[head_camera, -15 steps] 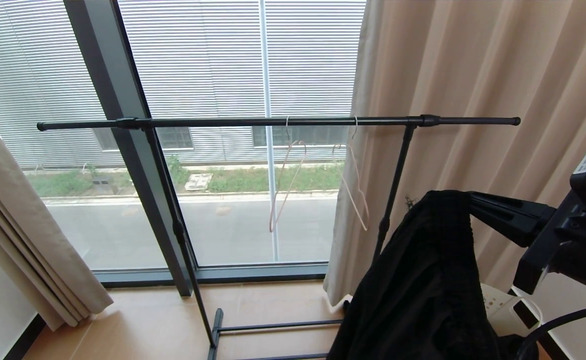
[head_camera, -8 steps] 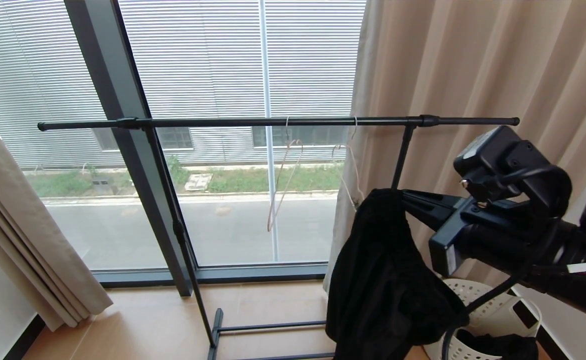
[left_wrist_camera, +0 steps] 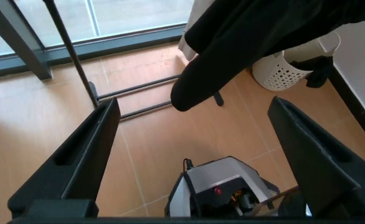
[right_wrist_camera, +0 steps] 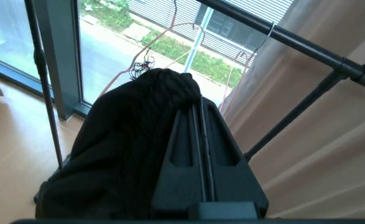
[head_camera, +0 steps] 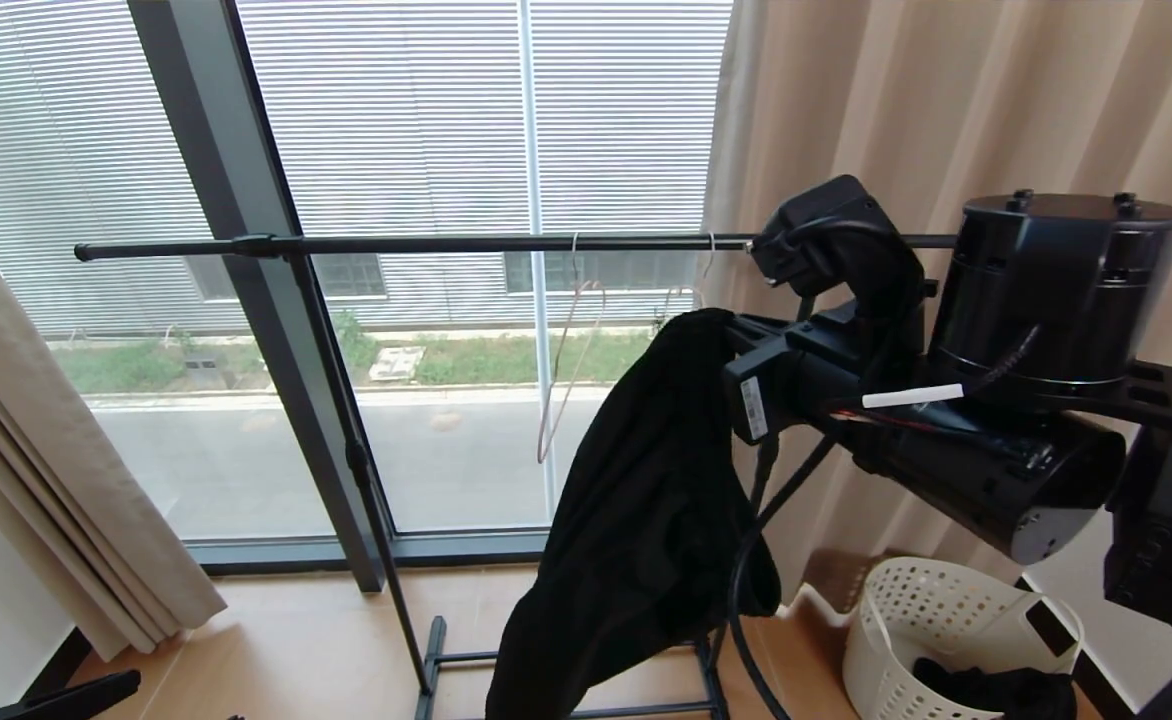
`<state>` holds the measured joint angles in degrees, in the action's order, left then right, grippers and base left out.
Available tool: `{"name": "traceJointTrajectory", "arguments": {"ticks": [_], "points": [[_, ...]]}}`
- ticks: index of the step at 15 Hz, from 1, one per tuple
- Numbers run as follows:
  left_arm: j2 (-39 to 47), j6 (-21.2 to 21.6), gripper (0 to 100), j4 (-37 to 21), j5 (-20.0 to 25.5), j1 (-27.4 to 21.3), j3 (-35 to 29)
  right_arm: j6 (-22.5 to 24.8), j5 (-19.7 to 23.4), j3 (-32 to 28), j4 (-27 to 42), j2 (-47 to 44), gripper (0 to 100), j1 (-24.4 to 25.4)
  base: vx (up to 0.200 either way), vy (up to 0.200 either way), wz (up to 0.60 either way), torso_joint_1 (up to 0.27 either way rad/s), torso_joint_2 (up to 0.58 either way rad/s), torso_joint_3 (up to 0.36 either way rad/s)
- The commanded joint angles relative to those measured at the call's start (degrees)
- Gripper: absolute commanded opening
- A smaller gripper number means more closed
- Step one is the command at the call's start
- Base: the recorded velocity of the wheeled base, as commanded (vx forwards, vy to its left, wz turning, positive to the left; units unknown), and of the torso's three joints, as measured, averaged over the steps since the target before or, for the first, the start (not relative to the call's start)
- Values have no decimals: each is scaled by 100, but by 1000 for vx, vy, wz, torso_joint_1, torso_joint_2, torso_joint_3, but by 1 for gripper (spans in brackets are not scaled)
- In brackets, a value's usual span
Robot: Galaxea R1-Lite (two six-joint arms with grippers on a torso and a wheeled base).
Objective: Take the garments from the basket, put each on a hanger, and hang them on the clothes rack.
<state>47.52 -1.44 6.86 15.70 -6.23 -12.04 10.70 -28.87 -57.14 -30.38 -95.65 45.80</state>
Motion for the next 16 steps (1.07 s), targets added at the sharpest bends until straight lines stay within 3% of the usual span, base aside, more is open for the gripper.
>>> {"name": "traceJointTrajectory", "arguments": {"ticks": [1,2,4,5,8,11,13,16], "points": [[882,-14,100,149,-155,-388,-474,-147,-330,-386,-12,-464,0,166,0,0,0,0,0,0],[1392,-129,100,439,-559,-687,-720,-227,-761,-606,-21,-648,0,184,0,0,0,0,0,0],[2095,-427,100,887,-1131,-1249,-966,-297,-1007,-764,-29,-771,0,184,0,0,0,0,0,0],[2833,-717,100,1344,-1764,-1891,-1186,-350,-1227,-878,-29,-859,0,184,0,0,0,0,0,0],[3940,-1175,100,2056,-2475,-2814,-1617,-411,-1402,-1212,-29,-1000,0,184,0,0,0,0,0,0],[4556,-1324,100,2135,-2449,-3315,-1907,-411,-1402,-1493,-29,-1158,0,184,0,0,0,0,0,0],[5101,-1640,100,2355,-2475,-3552,-2206,-411,-1402,-1581,-38,-1202,0,184,0,0,0,0,0,0],[5373,-1684,100,2363,-2449,-3728,-2522,-420,-1402,-1818,-29,-1334,0,184,0,0,0,0,0,0]]}}
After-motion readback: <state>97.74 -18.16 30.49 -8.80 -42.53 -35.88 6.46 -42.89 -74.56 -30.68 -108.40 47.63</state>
